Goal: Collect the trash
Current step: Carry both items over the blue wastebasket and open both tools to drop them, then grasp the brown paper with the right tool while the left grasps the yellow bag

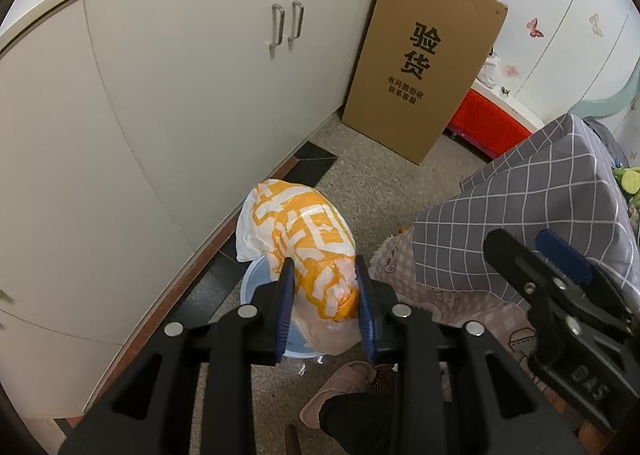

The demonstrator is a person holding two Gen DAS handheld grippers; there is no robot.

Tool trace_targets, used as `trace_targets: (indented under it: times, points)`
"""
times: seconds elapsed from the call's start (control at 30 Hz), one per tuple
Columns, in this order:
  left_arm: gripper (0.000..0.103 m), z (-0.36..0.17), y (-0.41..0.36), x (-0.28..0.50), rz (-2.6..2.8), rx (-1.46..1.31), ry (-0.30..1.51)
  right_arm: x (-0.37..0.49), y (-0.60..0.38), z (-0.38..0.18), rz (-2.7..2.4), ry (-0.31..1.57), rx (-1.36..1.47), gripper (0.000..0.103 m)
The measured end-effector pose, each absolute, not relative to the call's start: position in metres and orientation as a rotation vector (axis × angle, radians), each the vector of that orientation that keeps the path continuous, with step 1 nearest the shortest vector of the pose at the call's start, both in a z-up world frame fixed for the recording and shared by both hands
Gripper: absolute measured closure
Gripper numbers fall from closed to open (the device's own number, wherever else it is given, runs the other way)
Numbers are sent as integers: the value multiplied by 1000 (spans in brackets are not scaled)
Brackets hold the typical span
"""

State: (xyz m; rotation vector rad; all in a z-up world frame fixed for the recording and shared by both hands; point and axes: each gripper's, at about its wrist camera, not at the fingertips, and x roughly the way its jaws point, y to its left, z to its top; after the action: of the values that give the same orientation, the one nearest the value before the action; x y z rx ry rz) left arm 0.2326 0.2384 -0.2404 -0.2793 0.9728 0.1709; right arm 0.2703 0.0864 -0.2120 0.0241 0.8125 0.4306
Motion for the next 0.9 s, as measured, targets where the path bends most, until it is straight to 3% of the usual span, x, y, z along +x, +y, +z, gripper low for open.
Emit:
trace_targets:
  times: [0.1,0.17,0.2,0.27,0.57,0.9]
  points:
    - [73,-240,236,239,158,-285,972,269,83,-205,425,781,34,20]
    - [66,-239,237,243,154,-289,962,269,80,-200,418,763,44,20]
    - [48,-237,237,245,161,-290,954,269,78,-198,415,754,52,20]
    - [26,-234,238,247,195,-282,940,268,74,-193,406,736,63,20]
    - [26,-218,235,229,215,-291,920,253,64,-176,410,709,86,18]
    - [23,-161,198,192,168,-267,796,219,23,-134,379,624,146,17]
